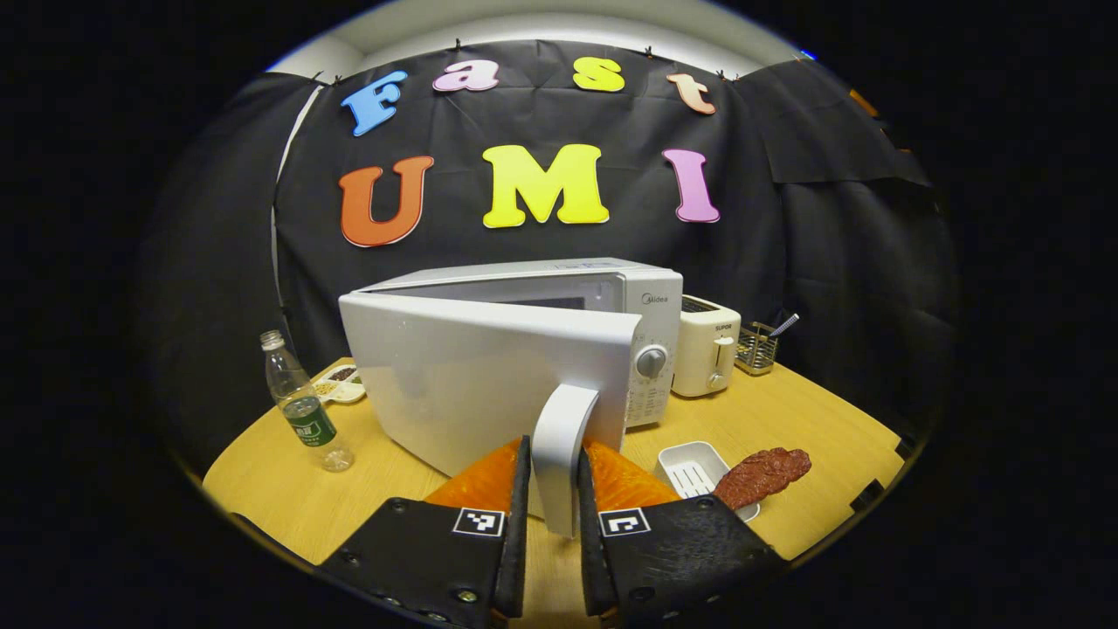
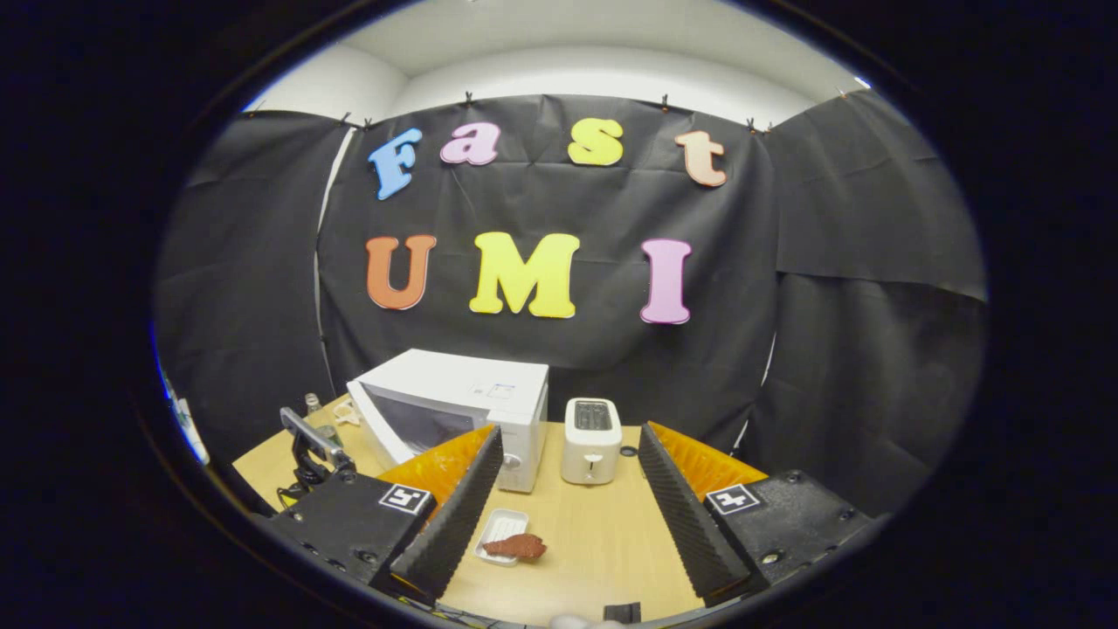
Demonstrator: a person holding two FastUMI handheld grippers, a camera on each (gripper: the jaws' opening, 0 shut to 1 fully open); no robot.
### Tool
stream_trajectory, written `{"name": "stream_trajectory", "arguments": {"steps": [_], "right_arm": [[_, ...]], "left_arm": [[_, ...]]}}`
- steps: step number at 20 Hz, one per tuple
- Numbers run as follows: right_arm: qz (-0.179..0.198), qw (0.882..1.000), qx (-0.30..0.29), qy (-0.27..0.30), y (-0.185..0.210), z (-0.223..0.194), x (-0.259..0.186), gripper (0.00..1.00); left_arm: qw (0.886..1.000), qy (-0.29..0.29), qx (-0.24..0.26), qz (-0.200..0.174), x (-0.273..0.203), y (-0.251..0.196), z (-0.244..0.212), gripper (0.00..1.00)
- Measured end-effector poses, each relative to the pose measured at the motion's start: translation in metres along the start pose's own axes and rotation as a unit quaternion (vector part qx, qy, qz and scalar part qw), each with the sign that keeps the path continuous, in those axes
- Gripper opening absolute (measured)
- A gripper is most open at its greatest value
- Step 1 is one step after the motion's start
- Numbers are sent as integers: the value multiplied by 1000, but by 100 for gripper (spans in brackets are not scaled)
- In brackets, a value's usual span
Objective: Open the microwave oven with the left hand, put the food in, and close the microwave oven.
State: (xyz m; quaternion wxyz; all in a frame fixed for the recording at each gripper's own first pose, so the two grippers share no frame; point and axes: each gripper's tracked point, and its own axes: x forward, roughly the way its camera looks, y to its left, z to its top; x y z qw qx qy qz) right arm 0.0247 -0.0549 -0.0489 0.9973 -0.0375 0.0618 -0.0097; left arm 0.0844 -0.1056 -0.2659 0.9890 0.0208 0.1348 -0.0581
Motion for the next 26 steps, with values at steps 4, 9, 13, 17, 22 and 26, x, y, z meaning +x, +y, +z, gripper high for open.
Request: {"name": "stream_trajectory", "arguments": {"steps": [4, 9, 13, 17, 22, 26], "right_arm": [[-2, 1000, -6, -1, 5, -1, -14, 99], [-5, 1000, 1, -2, 7, -2, -23, 99], [4, 1000, 2, 0, 19, -7, -25, 99], [23, 1000, 18, 5, 38, -14, -26, 99], [39, 999, 25, 10, 63, -20, -27, 92], [51, 998, 21, 14, 86, -26, -34, 92]], "left_arm": [[1000, 3, 1, 24, -8, 24, -3, 64], [1000, 5, -8, 29, -23, 41, -4, 96], [999, 3, 16, 40, -43, 63, -7, 96], [998, 10, 23, 59, -67, 94, -14, 96], [996, 18, 26, 82, -92, 134, -23, 96], [995, 20, 33, 91, -107, 162, -29, 96]]}}
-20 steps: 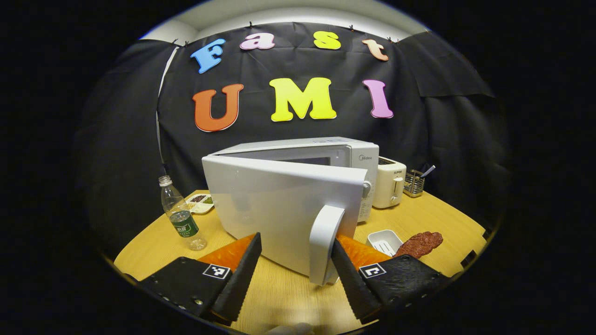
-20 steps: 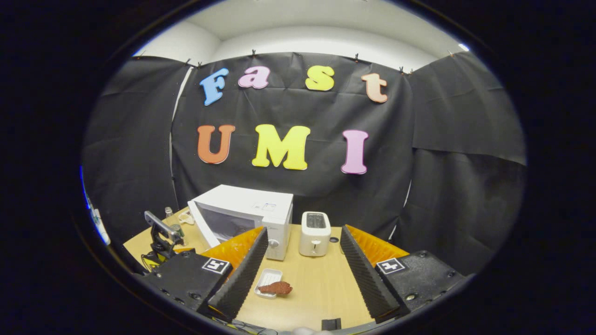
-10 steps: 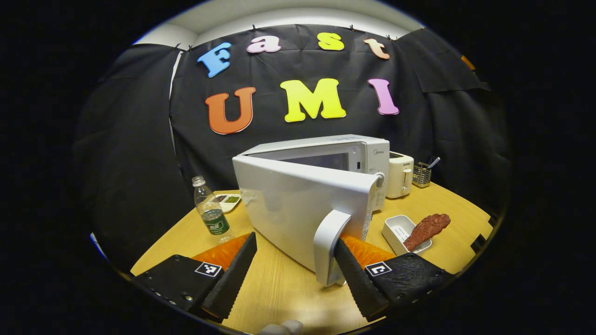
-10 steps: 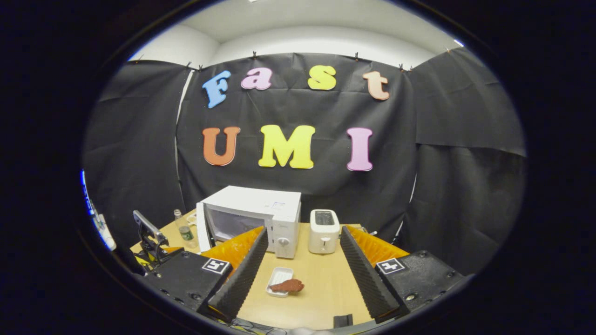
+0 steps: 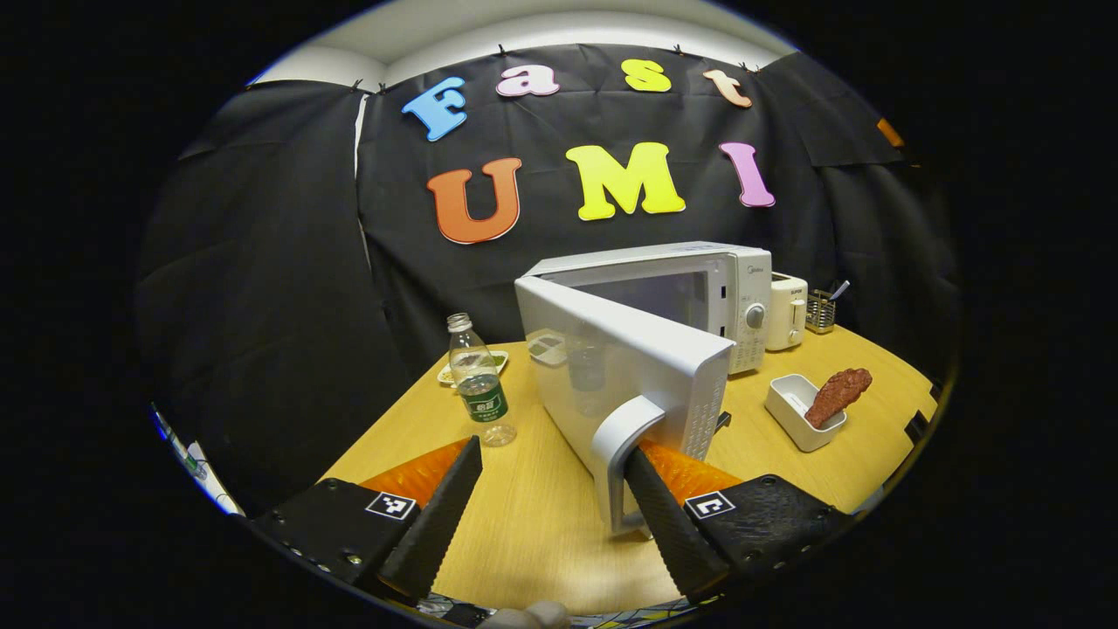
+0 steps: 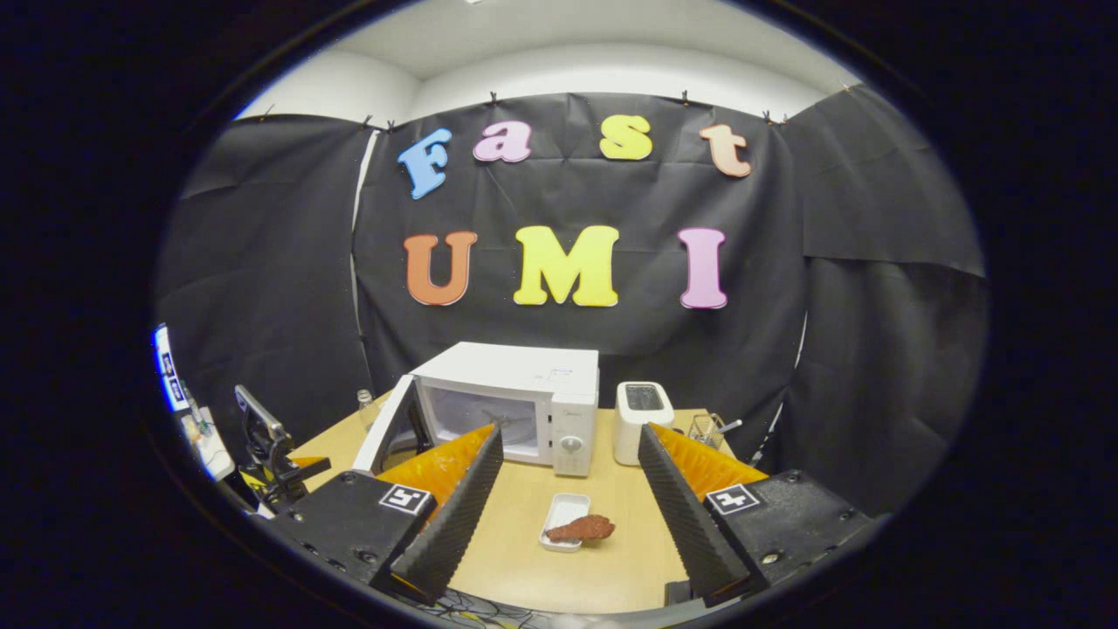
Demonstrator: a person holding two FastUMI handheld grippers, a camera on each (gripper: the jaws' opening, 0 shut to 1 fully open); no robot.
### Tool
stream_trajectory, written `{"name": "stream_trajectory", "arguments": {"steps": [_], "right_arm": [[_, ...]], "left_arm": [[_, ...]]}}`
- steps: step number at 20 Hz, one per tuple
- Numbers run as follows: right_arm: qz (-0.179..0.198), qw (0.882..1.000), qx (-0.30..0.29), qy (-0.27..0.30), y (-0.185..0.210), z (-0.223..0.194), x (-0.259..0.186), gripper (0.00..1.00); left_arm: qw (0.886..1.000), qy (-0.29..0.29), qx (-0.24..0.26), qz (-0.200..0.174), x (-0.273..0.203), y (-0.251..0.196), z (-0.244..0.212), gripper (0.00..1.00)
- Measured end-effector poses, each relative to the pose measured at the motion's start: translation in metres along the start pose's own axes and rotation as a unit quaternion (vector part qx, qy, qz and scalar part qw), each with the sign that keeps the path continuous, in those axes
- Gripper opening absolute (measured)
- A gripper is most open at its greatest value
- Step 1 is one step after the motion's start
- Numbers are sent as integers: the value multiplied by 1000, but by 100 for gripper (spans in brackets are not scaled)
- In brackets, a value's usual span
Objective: Open the microwave oven with the left hand, put the food in, and close the microwave oven.
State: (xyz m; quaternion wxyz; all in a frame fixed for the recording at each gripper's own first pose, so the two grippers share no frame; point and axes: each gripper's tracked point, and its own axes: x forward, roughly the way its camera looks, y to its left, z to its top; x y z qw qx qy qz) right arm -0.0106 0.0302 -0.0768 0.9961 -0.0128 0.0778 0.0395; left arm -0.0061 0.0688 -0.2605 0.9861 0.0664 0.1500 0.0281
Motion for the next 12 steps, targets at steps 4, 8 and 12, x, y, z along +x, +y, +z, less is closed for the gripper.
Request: {"name": "stream_trajectory", "arguments": {"steps": [4, 8, 12], "right_arm": [[5, 1000, 2, 0, 16, -3, -3, 92], [11, 1000, 5, 7, 32, -12, -4, 92], [16, 1000, 10, 13, 42, -21, -3, 92]], "left_arm": [[1000, 7, -16, -1, -5, 25, -9, 96], [999, 5, -31, -8, -11, 48, -16, 96], [1000, 1, -8, 19, -21, 86, -23, 96]]}}
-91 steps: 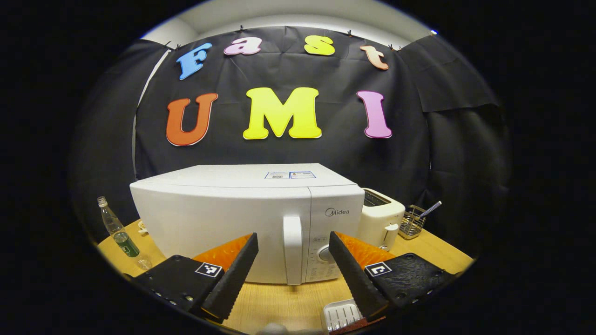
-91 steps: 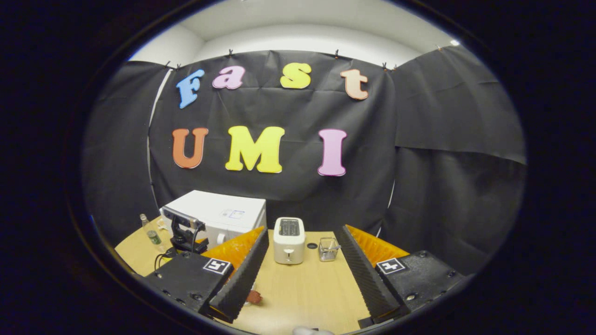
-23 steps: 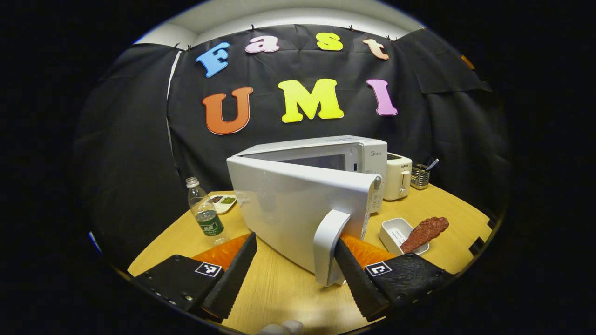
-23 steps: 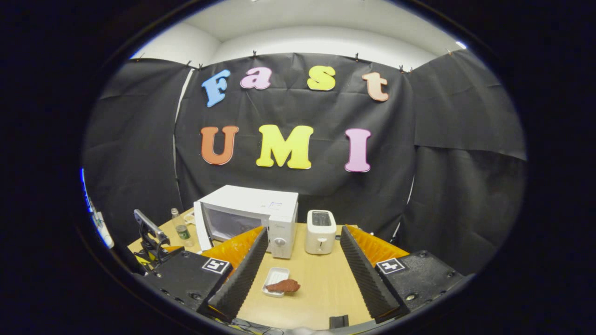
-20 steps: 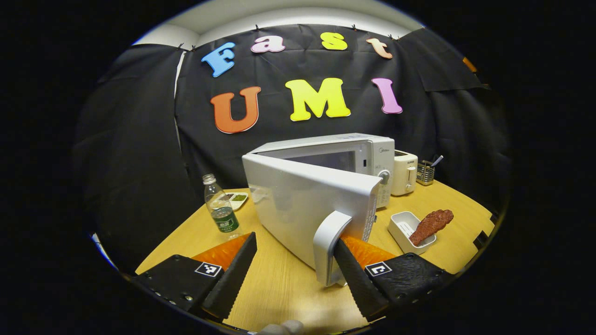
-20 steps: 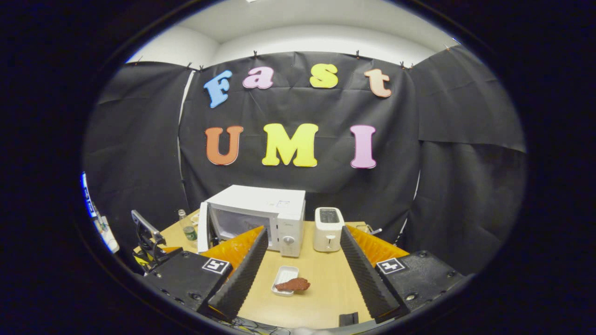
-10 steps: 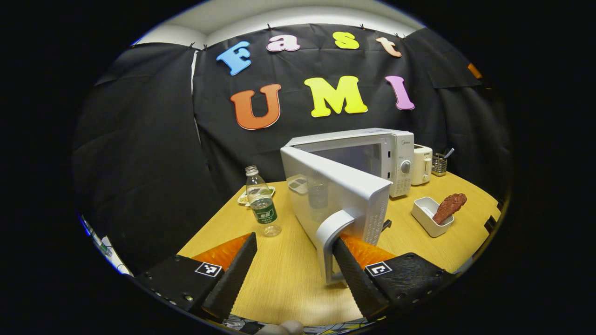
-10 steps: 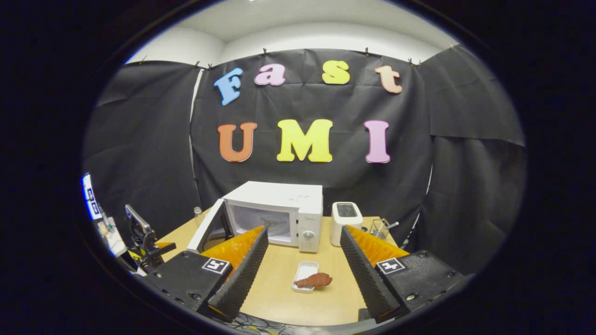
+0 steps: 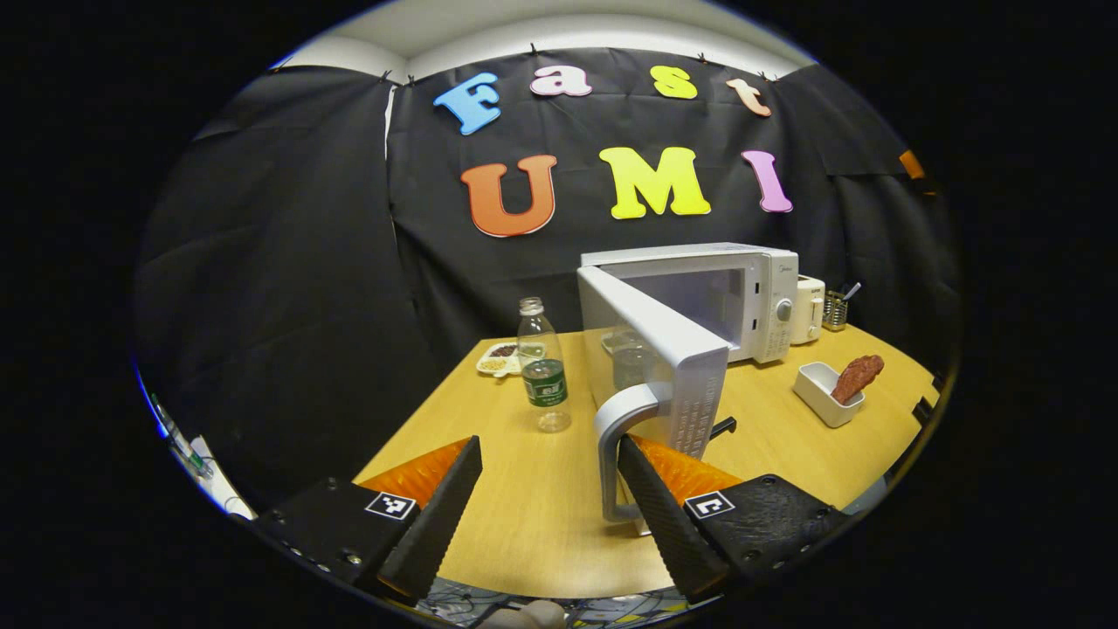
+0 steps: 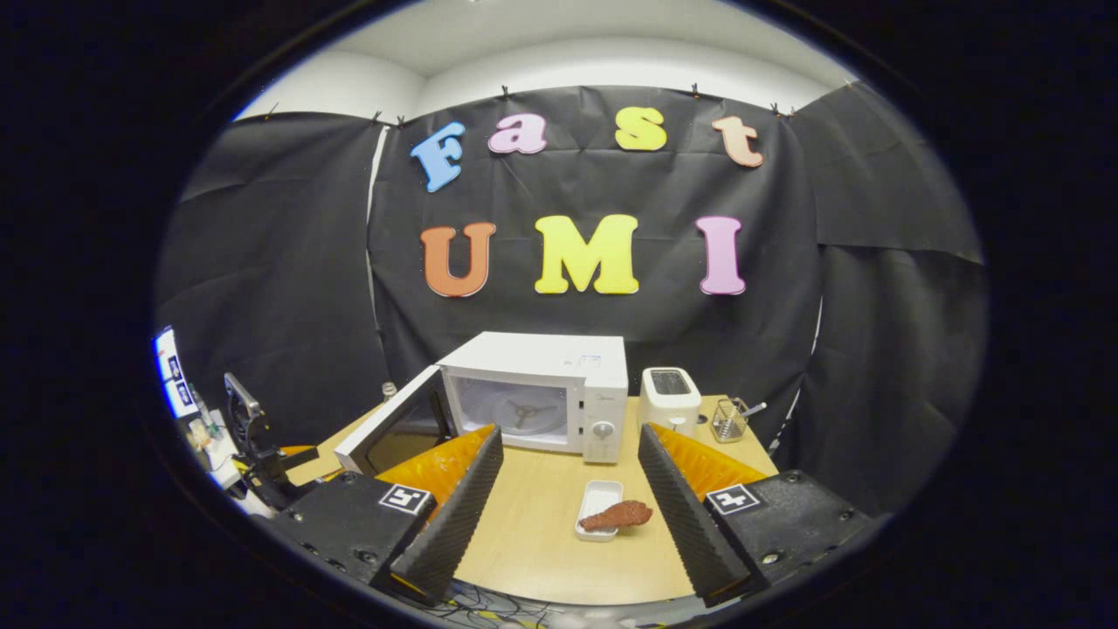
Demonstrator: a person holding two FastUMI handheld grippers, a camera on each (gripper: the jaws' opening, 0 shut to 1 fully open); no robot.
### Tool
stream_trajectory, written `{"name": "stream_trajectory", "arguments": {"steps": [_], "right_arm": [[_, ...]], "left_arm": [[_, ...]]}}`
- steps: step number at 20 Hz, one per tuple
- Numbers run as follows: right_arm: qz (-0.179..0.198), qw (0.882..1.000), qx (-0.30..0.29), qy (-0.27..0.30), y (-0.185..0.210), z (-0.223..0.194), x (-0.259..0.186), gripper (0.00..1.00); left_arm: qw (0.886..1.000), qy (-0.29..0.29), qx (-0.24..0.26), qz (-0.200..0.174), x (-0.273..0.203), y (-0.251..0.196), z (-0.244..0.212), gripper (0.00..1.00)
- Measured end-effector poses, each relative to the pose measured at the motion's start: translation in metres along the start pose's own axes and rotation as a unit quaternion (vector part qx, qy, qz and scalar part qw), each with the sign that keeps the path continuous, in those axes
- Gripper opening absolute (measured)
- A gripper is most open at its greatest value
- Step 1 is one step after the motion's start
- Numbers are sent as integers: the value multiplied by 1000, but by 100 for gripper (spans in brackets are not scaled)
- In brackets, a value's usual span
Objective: Open the microwave oven with the left hand, put the food in, and close the microwave oven.
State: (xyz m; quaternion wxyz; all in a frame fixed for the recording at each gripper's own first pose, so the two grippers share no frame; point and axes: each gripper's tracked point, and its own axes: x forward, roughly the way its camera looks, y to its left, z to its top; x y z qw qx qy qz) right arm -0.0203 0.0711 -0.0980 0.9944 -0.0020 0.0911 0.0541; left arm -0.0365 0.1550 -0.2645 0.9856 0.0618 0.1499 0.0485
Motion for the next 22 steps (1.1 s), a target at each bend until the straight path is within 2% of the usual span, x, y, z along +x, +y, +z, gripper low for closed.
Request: {"name": "stream_trajectory", "arguments": {"steps": [1, 3, 4, 5, 6, 10, 14, 18, 19, 20, 22], "right_arm": [[1, 1000, 2, 2, 1, -3, 1, 99], [1, 1000, 9, 6, 1, -8, 3, 99], [2, 1000, 11, 5, 1, -10, 5, 92], [-1, 1000, 12, 7, -3, -13, 8, 92], [-3, 1000, 13, 12, -8, -21, 10, 99], [-10, 999, 35, 32, -32, -48, 29, 99], [-13, 996, 39, 82, -69, -106, 59, 99], [10, 988, 64, 142, -94, -168, 92, 98], [19, 984, 74, 161, -97, -184, 101, 90], [21, 980, 84, 179, -105, -199, 111, 98], [41, 971, 108, 210, -111, -224, 130, 97]], "left_arm": [[1000, 10, -1, 13, 0, 13, -6, 95], [999, 22, -14, 32, -4, 33, -11, 96], [999, 21, -16, 39, -6, 39, -12, 96], [999, 19, -14, 40, -9, 40, -10, 96], [999, 16, -7, 41, -9, 41, -9, 96], [999, 24, 0, 39, -17, 33, -12, 96], [999, 17, -9, 25, -33, 12, 5, 96], [1000, 2, -14, 15, -45, -12, 36, 96], [1000, -3, -14, 13, -45, -19, 45, 96], [1000, -5, -14, 12, -46, -25, 54, 96], [1000, -12, -12, 16, -45, -37, 72, 96]]}}
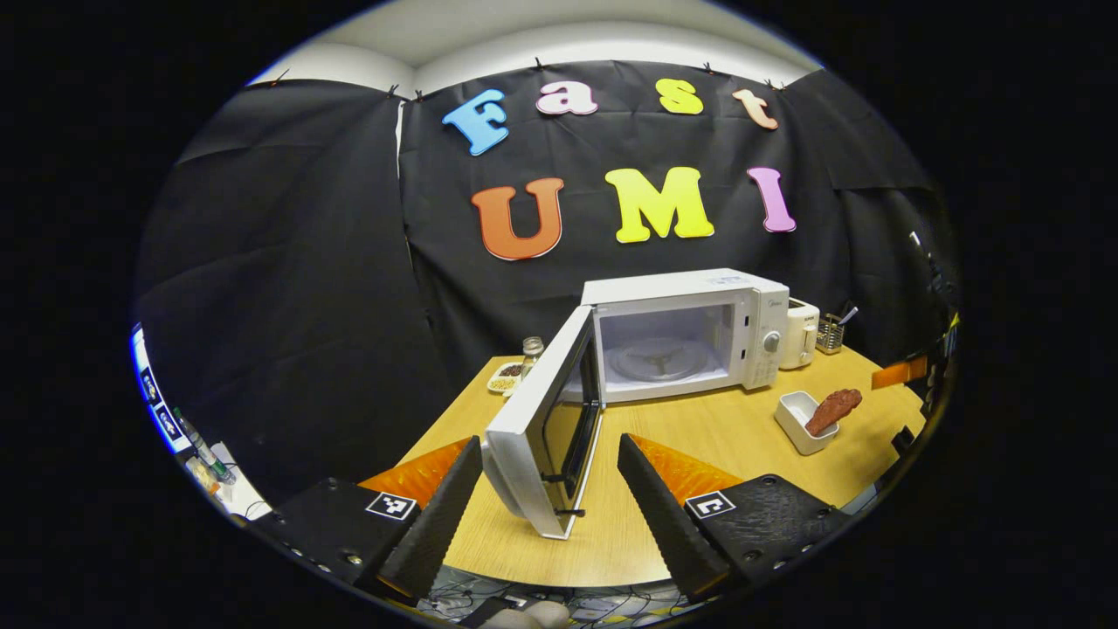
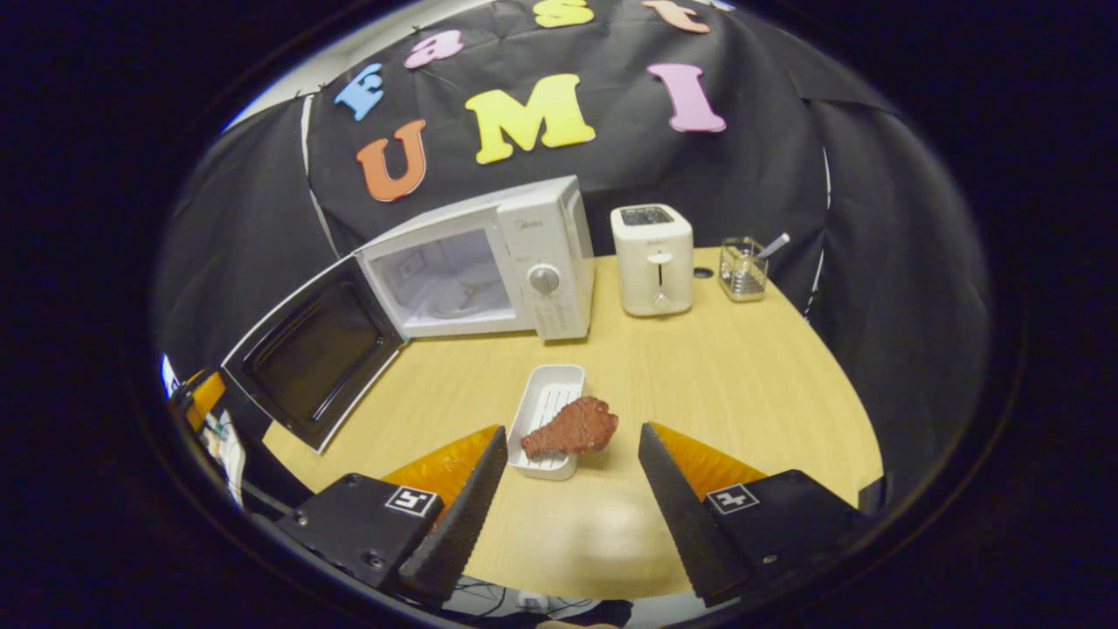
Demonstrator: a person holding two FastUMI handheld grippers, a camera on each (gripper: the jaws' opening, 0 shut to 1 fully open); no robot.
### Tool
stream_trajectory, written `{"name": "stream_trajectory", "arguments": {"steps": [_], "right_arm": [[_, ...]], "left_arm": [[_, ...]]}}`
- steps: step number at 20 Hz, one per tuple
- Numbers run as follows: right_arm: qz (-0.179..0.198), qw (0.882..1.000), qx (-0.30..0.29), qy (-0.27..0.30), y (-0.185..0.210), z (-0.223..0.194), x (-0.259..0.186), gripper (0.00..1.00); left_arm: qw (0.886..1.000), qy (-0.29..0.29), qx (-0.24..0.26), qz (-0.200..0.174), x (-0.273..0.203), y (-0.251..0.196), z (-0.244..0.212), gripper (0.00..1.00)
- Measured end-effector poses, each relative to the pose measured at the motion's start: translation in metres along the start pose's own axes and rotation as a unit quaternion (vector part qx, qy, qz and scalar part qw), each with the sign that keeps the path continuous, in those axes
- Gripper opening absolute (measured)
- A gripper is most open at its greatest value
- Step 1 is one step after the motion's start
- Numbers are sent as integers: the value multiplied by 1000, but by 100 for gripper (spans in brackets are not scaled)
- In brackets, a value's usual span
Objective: Open the microwave oven with the left hand, put the food in, and close the microwave oven.
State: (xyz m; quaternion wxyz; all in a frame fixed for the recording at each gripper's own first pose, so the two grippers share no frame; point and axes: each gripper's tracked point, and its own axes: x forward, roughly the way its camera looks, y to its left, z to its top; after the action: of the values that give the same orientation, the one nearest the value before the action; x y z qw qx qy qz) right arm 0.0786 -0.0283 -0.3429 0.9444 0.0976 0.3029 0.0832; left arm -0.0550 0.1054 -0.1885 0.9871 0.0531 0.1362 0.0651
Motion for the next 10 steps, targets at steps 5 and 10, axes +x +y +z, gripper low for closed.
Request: {"name": "stream_trajectory", "arguments": {"steps": [5, 10], "right_arm": [[79, 993, 44, 78, -13, -8, 55, 82], [166, 966, 122, 159, -6, -9, 75, 70]], "left_arm": [[999, 4, 0, 32, 12, -30, 22, 96], [998, 21, -1, 59, 24, -56, 31, 96]]}}
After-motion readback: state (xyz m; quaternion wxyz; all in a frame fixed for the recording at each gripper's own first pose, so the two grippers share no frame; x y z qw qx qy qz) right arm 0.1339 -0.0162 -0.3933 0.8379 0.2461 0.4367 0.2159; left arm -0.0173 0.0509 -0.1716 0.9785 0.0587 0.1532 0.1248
